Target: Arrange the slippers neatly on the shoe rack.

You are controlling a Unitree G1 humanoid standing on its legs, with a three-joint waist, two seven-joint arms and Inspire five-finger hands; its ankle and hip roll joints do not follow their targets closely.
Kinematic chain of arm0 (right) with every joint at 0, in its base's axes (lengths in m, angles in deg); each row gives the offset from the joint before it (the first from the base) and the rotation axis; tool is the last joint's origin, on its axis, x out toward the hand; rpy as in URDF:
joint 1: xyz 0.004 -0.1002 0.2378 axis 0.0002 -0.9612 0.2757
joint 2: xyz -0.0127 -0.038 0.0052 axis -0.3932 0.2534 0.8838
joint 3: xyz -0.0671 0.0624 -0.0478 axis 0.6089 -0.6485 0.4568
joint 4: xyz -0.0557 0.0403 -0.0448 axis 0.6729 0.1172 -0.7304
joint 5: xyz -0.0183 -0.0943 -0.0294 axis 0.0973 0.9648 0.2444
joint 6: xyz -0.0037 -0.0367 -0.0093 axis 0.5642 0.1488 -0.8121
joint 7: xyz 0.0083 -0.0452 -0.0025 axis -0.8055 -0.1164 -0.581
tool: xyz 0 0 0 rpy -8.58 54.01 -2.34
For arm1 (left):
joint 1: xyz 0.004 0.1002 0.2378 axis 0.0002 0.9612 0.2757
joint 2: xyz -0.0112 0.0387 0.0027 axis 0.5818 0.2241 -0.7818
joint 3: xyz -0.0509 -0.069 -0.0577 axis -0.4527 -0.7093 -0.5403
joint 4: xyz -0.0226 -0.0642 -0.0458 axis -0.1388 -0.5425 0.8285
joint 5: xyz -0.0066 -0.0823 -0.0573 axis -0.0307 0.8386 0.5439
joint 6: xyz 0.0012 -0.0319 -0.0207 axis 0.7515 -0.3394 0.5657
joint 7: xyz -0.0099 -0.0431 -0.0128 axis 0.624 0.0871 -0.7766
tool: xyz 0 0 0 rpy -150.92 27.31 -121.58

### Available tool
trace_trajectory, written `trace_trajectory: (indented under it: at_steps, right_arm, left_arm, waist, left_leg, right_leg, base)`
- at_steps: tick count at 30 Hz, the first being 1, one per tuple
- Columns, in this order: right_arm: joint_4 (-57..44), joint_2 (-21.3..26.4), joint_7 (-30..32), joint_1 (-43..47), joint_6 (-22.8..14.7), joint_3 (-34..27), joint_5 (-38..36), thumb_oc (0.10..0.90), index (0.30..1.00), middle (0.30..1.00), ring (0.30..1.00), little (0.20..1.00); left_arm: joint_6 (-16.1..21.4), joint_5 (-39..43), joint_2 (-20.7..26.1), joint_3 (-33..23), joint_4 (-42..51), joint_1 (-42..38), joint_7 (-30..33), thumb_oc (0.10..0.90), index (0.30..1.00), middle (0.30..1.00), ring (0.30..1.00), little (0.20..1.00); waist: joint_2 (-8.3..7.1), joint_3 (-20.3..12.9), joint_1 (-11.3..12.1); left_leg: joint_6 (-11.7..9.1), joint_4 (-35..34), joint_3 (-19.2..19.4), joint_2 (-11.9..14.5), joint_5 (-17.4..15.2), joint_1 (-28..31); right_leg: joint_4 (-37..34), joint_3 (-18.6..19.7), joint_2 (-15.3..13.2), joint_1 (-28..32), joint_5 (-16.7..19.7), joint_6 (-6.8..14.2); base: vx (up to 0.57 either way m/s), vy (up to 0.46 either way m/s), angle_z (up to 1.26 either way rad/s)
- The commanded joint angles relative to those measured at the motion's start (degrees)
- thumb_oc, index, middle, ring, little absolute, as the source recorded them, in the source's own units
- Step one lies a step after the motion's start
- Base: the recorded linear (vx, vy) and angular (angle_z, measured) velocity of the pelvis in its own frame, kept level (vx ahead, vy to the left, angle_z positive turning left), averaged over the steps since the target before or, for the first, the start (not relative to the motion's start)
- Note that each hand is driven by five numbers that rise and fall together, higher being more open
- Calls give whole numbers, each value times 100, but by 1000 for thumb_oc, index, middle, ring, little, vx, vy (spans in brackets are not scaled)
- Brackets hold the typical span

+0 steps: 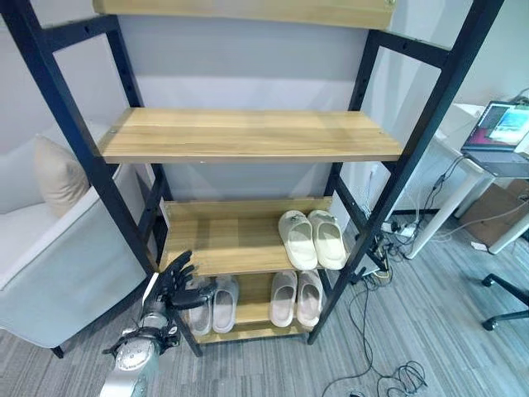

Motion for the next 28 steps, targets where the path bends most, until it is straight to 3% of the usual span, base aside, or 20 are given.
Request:
trace_trajectory:
  at_steps: [1, 6, 12, 13, 14, 15, 17, 23, 28]
  right_arm:
    - [109, 38, -109, 178, -117, -92, -69, 800, 900, 900, 900, 900]
    - [231, 31, -222, 187, -86, -123, -68, 800, 900, 900, 900, 900]
    - [277, 14, -196, 157, -73, -118, -62, 800, 900, 900, 900, 900]
    - [338, 22, -164, 207, -76, -125, -73, 800, 900, 900, 900, 900]
    - [339, 22, -164, 211, -76, -128, -73, 800, 900, 900, 900, 900]
    - [508, 51, -132, 314, -60, -142, -67, 800, 900, 900, 900, 900]
    - [742, 95, -136, 452, -12, -151, 18, 800, 900, 900, 900, 900]
    - [1036, 140, -100, 501, 115, -268, 280, 800, 900, 900, 900, 900]
    - [1410, 38, -188, 388, 275, -386, 257, 800, 900, 900, 900, 900]
  left_arm:
    - [416, -120, 141, -463, -157, -353, -287, 800, 900, 900, 900, 900]
    - [217, 335, 202, -821, -762, 30, -639, 800, 900, 900, 900, 900]
    - [118, 297, -11, -1353, -2092, -96, -293, 800, 900, 900, 900, 900]
    - [-13, -238, -29, -1378, -2916, -323, -62, 800, 900, 900, 900, 900]
    - [-9, -240, -30, -1376, -2924, -332, -62, 800, 900, 900, 900, 900]
    - [-226, -1263, -43, -1192, -3815, -626, 137, 800, 900, 900, 900, 900]
    - [-473, -2156, -243, -1043, -4697, -806, 232, 800, 900, 900, 900, 900]
    - [-793, -2340, -718, -1348, -5656, -627, 101, 800, 900, 900, 900, 900]
    - [-980, -2422, -1021, -1540, -6015, -415, 243, 800, 900, 900, 900, 900]
  waist:
    - [106, -193, -32]
    - [163, -203, 4]
    - [181, -170, 5]
    - [187, -161, -20]
    - [188, -155, -19]
    - [202, -152, -51]
    - [221, -170, -93]
    - [238, -222, -148]
    - [142, -224, -113]
  left_leg:
    - [-116, 51, -447, -31, -255, -364]
    - [-95, 51, -413, -52, -255, -355]
    - [-88, 51, -411, -48, -235, -320]
    - [-86, 51, -429, -44, -229, -310]
    - [-86, 51, -430, -44, -230, -307]
    - [-84, 51, -438, -46, -223, -315]
    - [-76, 51, -429, -52, -239, -297]
    - [-71, 51, -369, -49, -294, -225]
    - [-53, 51, -368, -52, -325, -205]
  right_leg:
    - [102, -262, -184, 287, -676, 537]
    - [90, -202, -203, 267, -624, 544]
    - [93, -184, -193, 280, -626, 531]
    - [100, -181, -187, 278, -631, 526]
    - [100, -181, -187, 280, -632, 525]
    - [109, -190, -182, 274, -645, 521]
    - [113, -180, -187, 281, -653, 520]
    - [106, -116, -174, 298, -665, 507]
    - [78, -89, -170, 315, -662, 496]
  base:
    - [-42, 37, 6]
    - [-26, 18, 0]
    - [-25, -1, -1]
    - [0, 0, 0]
    - [0, 0, 0]
    - [0, 0, 0]
    - [0, 0, 0]
    - [6, 8, -2]
    - [3, 0, -2]
